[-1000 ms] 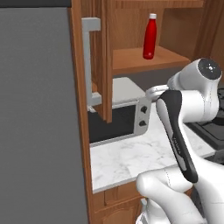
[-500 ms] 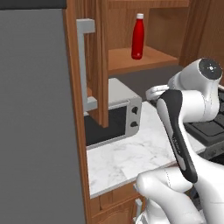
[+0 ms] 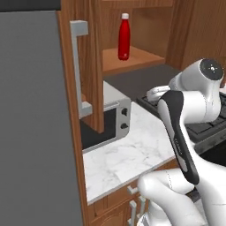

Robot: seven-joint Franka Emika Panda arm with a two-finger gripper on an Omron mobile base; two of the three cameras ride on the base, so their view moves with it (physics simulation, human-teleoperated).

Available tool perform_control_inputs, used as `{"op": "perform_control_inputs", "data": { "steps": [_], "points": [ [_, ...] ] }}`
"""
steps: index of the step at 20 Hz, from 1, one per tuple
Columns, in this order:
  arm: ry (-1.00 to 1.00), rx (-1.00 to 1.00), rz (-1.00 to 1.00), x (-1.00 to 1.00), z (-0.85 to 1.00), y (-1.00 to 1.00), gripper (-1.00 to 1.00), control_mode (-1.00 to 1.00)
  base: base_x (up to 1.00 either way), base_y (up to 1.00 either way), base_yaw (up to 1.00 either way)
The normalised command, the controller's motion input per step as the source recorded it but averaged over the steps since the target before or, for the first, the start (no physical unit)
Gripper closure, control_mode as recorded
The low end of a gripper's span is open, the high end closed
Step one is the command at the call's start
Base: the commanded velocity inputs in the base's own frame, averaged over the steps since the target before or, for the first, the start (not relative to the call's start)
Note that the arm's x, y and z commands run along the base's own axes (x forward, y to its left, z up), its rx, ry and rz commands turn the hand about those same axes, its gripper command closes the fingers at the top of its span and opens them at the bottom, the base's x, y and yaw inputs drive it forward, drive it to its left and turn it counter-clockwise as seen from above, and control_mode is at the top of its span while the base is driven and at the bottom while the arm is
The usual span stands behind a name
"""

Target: Pick the water bottle, can from the counter and place them in the open cabinet.

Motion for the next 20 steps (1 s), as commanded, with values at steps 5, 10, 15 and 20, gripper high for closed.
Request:
{"op": "perform_control_inputs", "data": {
  "steps": [5,10,15,20],
  "points": [
    [0.0,0.0,0.0,0.0,0.0,0.0,-1.0,1.0,-0.19,-0.21,-0.28],
    [0.0,0.0,0.0,0.0,0.0,0.0,-1.0,1.0,-0.04,-0.09,-0.37],
    [0.0,0.0,0.0,0.0,0.0,0.0,-1.0,1.0,0.0,0.0,-0.54],
    [0.0,0.0,0.0,0.0,0.0,0.0,-1.0,1.0,0.07,0.0,-0.53]
  ]
}}
